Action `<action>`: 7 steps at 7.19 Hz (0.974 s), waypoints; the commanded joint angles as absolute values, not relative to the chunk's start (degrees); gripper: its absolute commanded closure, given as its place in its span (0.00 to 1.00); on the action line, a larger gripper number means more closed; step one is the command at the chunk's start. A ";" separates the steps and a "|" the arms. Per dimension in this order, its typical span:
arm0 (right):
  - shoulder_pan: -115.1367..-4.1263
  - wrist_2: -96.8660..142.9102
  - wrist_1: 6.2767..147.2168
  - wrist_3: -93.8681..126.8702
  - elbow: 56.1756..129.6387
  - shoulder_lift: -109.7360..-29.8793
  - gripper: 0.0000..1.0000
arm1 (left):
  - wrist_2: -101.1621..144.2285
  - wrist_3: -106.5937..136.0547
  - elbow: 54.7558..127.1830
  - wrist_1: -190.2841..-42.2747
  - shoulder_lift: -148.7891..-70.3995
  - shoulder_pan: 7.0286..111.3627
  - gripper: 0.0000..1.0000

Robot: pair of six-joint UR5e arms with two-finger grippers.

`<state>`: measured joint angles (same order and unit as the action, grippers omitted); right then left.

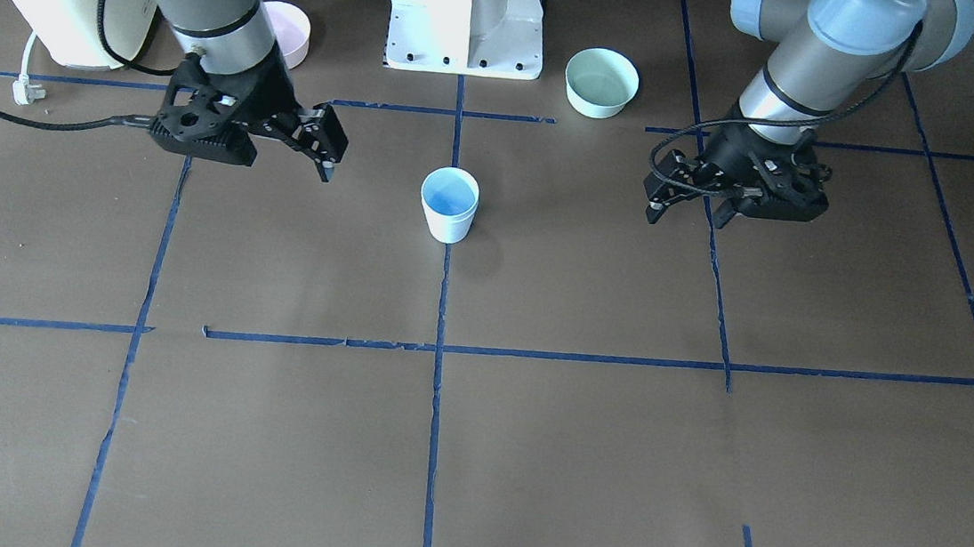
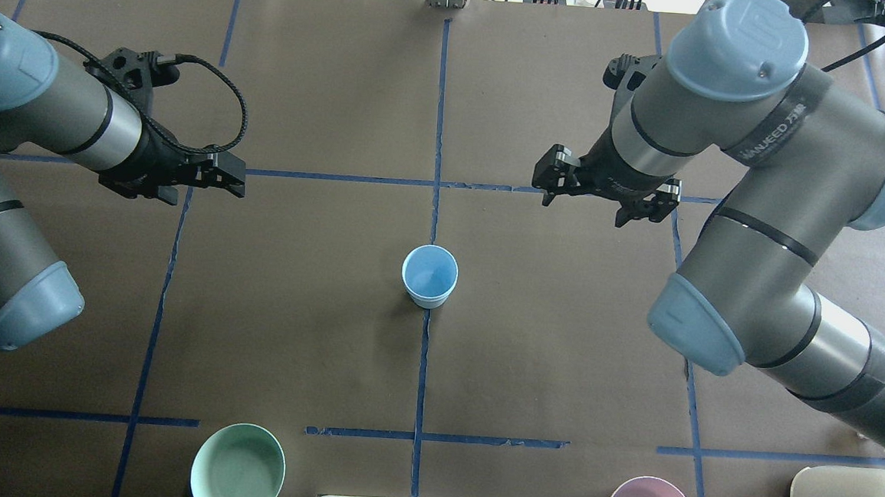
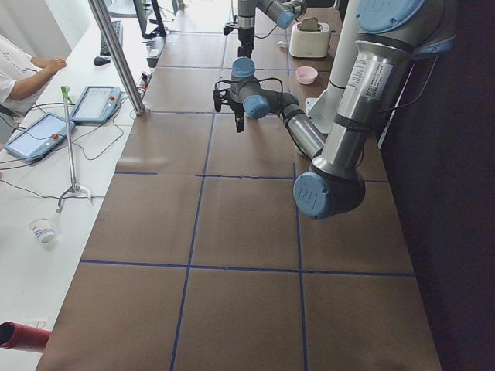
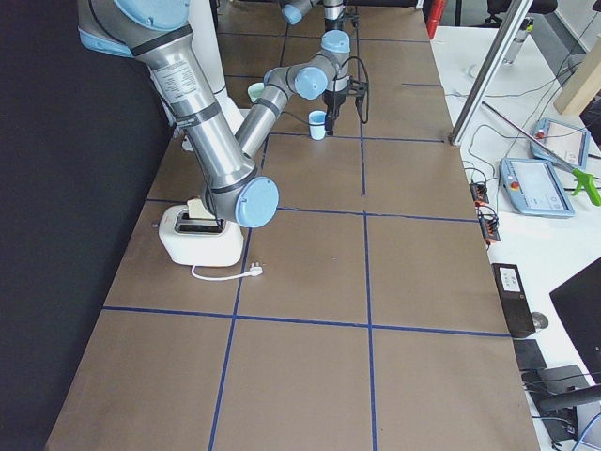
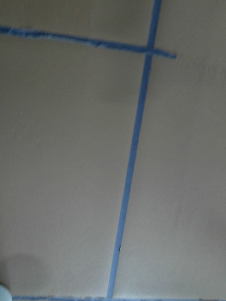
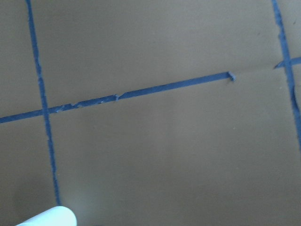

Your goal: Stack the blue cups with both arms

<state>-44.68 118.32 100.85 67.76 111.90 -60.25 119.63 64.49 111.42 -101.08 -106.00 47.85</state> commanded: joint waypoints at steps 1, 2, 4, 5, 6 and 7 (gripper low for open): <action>-51.47 118.74 100.90 54.12 111.97 -66.59 0.01 | 126.96 45.97 110.75 -100.73 -98.74 58.74 0.00; -54.90 120.74 100.90 47.53 111.54 -69.14 0.01 | 129.96 36.74 109.00 -100.72 -96.00 64.11 0.00; -61.58 125.06 100.90 35.13 111.10 -75.55 0.00 | 133.67 17.76 102.60 -100.72 -92.48 74.04 0.00; -64.48 125.50 100.90 28.63 110.31 -79.15 0.00 | 135.07 7.49 98.57 -100.64 -91.59 79.40 0.00; -67.64 127.25 100.90 23.26 108.39 -81.28 0.00 | 136.22 -2.88 92.70 -100.55 -91.50 85.20 0.00; -71.24 129.18 100.90 15.72 104.98 -82.52 0.00 | 135.97 -12.47 87.94 -100.29 -91.67 89.08 0.00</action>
<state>-67.04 127.03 100.90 24.16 108.27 -80.34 135.57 -0.51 93.89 -100.52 -91.76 83.58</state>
